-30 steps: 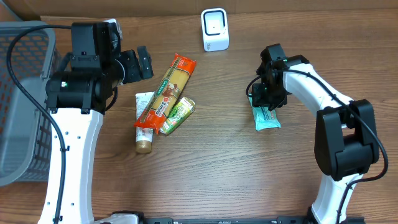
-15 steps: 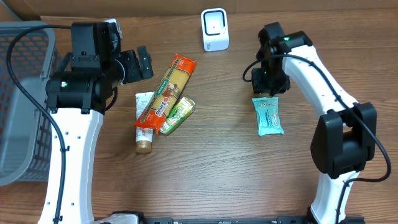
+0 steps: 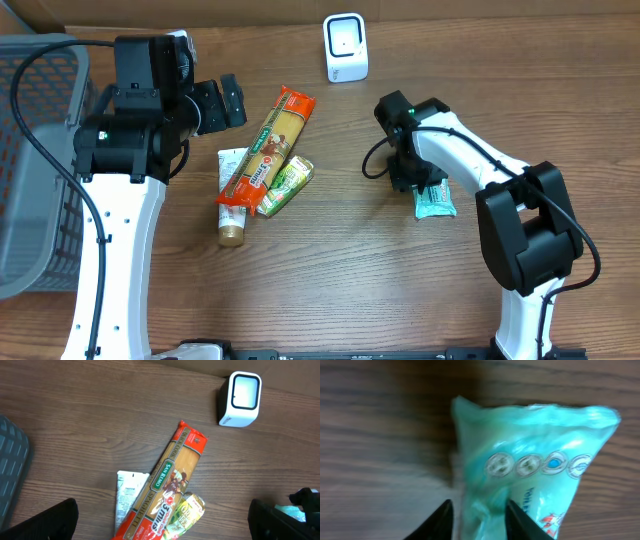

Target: Scan the item barcode

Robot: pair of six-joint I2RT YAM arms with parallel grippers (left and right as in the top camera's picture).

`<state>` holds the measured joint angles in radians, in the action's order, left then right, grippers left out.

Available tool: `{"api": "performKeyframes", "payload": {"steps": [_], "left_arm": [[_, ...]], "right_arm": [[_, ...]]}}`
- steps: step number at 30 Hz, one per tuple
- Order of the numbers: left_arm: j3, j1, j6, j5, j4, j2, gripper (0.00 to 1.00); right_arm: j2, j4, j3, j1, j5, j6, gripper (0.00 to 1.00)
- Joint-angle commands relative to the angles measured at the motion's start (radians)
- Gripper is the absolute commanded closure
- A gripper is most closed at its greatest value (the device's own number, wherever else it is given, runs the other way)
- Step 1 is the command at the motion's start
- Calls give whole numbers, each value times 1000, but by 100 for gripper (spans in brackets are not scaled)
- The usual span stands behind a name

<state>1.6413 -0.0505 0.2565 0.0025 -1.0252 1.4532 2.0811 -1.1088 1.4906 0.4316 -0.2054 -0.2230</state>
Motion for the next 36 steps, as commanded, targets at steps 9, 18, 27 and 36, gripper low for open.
{"api": "performKeyframes", "payload": {"steps": [9,18,27,36], "left_arm": [[9,-2,13,-13,1,0,1],[9,-2,13,-13,1,0,1],[9,-2,13,-13,1,0,0],[9,-2,13,-13,1,0,1]], "right_arm": [[-5,99,-153,-7,-111,-18,86],[-5,100,-130,-6,-42,-12,96],[-128,84,9,-31,605,191,96],[-174,100,2,-62,732,197,96]]}}
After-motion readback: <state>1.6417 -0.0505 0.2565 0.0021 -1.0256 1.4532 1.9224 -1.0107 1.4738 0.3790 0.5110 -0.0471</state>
